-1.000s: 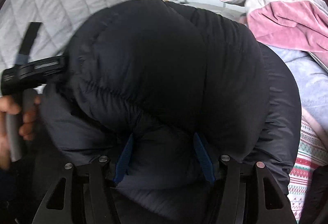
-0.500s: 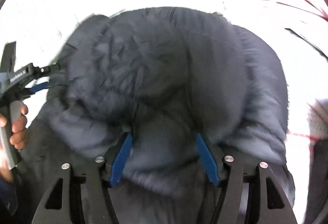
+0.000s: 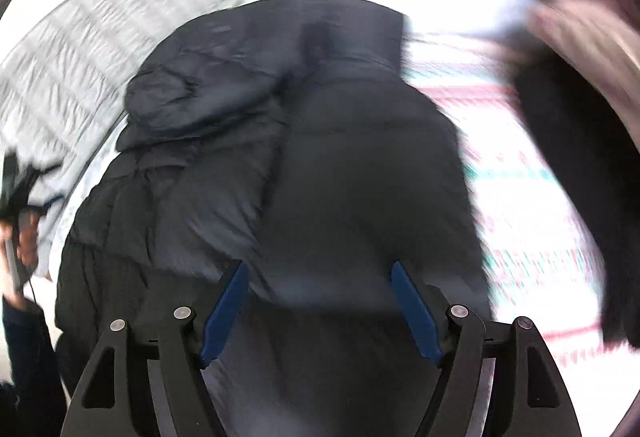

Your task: Fold large clothes

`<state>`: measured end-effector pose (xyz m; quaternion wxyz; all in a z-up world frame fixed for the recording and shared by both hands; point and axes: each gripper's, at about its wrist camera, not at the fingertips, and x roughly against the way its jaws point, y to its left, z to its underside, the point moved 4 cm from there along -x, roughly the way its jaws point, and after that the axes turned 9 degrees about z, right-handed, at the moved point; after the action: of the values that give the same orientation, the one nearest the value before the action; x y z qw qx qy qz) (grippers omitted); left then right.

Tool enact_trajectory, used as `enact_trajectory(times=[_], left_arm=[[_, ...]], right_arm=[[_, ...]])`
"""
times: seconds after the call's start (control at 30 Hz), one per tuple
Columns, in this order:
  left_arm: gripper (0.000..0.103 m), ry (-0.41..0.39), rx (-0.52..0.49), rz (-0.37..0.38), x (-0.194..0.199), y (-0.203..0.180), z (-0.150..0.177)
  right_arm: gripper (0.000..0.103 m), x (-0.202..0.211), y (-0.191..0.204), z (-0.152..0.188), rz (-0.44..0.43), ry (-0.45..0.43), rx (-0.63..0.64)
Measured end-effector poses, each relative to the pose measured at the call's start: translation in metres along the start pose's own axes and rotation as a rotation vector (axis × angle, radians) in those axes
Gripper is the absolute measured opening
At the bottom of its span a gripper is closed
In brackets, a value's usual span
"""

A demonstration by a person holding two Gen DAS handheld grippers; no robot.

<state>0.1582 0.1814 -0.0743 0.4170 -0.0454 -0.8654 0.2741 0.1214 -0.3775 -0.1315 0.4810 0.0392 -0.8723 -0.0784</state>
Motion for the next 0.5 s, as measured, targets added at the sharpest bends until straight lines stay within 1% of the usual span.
enact_trajectory(times=[0.07, 0.17, 0.23, 0.27, 0.33, 0.4, 0.43, 0.5], left_arm=[[0.1, 0.011, -0.01, -0.041, 0.018, 0.022, 0.02], [0.1, 0.05, -0.03, -0.067, 0.031, 0.047, 0.048], [0.1, 0.067, -0.021, -0.064, 0.037, 0.061, 0.064], [0.1, 0.071, -0.016, -0.061, 0.039, 0.066, 0.069], [0.1, 0.089, 0.004, -0.035, 0.042, 0.078, 0.083], [0.1, 0.097, 0.032, -0.01, 0.043, 0.085, 0.091], [0.1, 0.098, 0.046, 0.013, 0.045, 0.087, 0.096], [0.1, 0.097, 0.041, 0.045, 0.047, 0.086, 0.103]], right_arm=[[0.076, -0.002, -0.013, 0.004, -0.008, 0.005, -0.057], [0.076, 0.003, -0.037, 0.024, -0.13, 0.021, -0.177], [0.076, 0.003, -0.052, 0.039, -0.188, 0.034, -0.24], [0.076, 0.001, -0.056, 0.044, -0.197, 0.04, -0.262], [0.076, -0.001, -0.065, 0.055, -0.223, 0.056, -0.32], [0.076, 0.003, -0.07, 0.063, -0.284, 0.049, -0.373], [0.076, 0.007, -0.071, 0.067, -0.311, 0.033, -0.388], [0.076, 0.011, -0.068, 0.071, -0.312, 0.022, -0.373]])
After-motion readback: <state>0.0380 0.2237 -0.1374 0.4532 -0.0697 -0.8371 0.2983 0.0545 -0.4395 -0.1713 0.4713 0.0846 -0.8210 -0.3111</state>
